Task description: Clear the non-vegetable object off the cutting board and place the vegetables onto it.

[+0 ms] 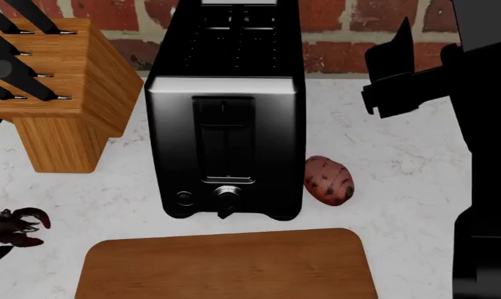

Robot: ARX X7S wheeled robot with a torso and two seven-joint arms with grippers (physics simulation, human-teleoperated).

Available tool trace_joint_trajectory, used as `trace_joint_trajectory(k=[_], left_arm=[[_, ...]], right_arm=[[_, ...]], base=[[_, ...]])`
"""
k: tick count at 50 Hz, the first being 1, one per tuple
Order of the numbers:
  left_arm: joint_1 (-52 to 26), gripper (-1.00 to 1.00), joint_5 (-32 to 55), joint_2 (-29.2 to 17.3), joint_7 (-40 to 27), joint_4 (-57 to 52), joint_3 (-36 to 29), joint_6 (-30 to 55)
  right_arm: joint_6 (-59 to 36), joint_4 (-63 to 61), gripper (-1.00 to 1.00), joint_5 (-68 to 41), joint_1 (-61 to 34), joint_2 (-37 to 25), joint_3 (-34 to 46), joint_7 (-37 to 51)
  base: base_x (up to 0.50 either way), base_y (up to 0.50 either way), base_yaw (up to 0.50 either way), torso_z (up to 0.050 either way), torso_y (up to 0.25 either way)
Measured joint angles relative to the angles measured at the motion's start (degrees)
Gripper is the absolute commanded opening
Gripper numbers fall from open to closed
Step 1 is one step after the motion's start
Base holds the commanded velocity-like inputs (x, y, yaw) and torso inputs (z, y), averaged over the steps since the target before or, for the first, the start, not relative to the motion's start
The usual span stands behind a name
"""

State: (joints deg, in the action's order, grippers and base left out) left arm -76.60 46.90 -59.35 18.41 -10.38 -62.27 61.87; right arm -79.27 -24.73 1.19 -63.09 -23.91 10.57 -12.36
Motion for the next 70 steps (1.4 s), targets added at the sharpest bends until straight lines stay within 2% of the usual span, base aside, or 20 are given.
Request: trace_joint_trajectory(k=[11,20,27,39,48,56,70], left_arm=[[0.7,1.0,1.19,0.59,-2.48,0.6,1.86,-0.93],[2.88,1.0,5.85,0.2,-7.9,-0.4,7.05,-3.3],[7.22,1.0,11.8,-1.39,-15.95,-3.36,13.3,-8.22],[18.22,1.0,23.34,-5.54,-31.36,-9.63,24.59,-21.94],[24.44,1.0,29.99,-8.9,-39.32,-13.53,30.96,-30.44],[25.68,1.0,33.17,-10.24,-42.93,-15.57,33.81,-33.11],[24.4,1.0,35.09,-10.77,-45.25,-16.23,36.03,-33.78]], right_arm=[[-0.05,-0.22,1.0,0.0,0.26,-0.28,0.12,0.07],[-0.74,-0.1,1.0,-0.18,-0.24,-1.18,1.58,-0.51],[-2.11,-0.18,1.0,-0.79,-1.23,-3.07,4.25,-2.12],[-4.75,0.61,1.0,-3.01,-4.25,-6.77,8.93,-6.57],[-6.6,2.75,1.0,-5.18,-5.43,-7.5,9.87,-9.68],[-7.26,5.38,1.0,-6.93,-5.1,-6.37,8.9,-11.46],[-9.19,8.42,1.0,-10.34,-3.07,-4.0,6.32,-12.87]], base=[[0.0,0.0,0.0,0.0,0.0],[0.0,0.0,0.0,0.0,0.0],[0.0,0.0,0.0,0.0,0.0],[0.0,0.0,0.0,0.0,0.0],[0.0,0.0,0.0,0.0,0.0],[0.0,0.0,0.0,0.0,0.0],[0.0,0.0,0.0,0.0,0.0]])
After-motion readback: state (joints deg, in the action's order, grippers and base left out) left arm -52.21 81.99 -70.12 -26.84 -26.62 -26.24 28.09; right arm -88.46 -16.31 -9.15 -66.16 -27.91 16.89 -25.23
